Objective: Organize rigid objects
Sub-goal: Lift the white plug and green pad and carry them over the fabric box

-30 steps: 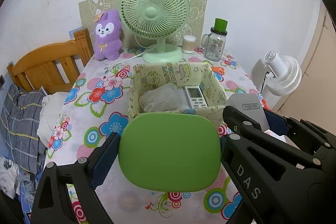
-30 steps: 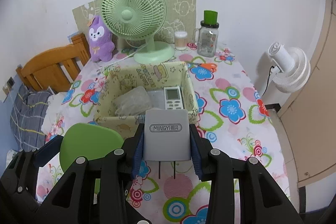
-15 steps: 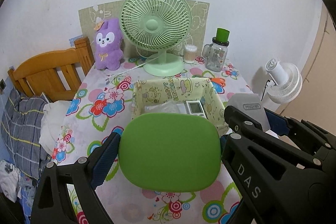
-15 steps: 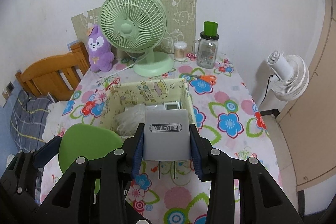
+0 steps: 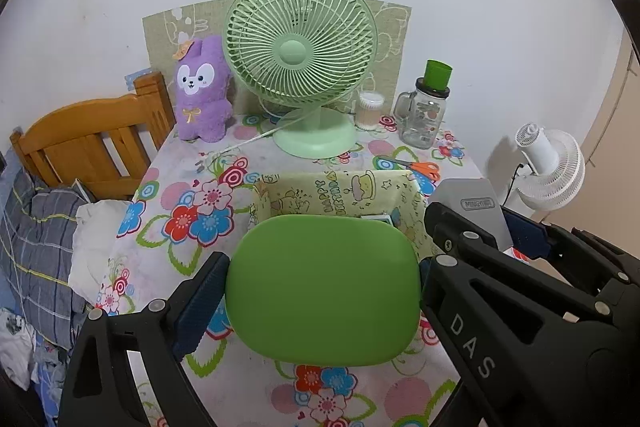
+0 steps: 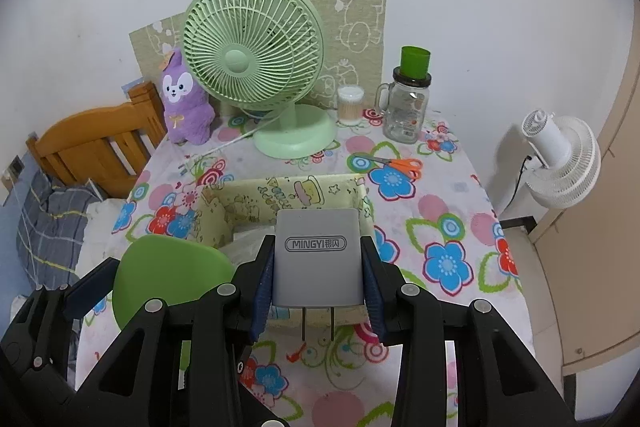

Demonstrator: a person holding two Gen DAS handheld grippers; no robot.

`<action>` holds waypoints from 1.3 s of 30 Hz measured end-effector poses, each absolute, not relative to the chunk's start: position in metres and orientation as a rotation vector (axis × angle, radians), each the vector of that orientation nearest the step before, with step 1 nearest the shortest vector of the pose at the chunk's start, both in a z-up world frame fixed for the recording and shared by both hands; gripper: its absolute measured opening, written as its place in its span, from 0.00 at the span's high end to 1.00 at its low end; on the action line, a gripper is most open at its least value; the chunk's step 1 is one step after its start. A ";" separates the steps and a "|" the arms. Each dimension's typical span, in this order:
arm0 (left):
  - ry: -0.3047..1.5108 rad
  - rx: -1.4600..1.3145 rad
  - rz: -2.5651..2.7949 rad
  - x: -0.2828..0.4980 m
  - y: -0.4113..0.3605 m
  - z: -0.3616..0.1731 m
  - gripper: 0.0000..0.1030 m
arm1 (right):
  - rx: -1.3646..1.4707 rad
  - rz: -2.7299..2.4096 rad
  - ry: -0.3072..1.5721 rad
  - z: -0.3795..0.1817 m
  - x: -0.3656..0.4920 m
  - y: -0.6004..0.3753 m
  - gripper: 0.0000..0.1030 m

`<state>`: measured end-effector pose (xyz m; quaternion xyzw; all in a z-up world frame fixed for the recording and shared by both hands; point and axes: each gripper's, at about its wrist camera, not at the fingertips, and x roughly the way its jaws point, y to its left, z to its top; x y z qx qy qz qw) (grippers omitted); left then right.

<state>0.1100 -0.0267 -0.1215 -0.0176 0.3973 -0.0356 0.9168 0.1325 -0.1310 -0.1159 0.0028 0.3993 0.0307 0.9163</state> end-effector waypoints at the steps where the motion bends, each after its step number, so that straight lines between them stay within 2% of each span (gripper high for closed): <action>1: 0.819 -0.038 -0.073 0.113 -0.026 -0.122 0.08 | 0.004 0.066 0.823 -0.116 0.135 -0.130 0.59; 39: 0.954 -0.053 0.068 0.200 -0.001 -0.195 0.08 | 0.021 0.182 0.968 -0.200 0.239 -0.101 0.58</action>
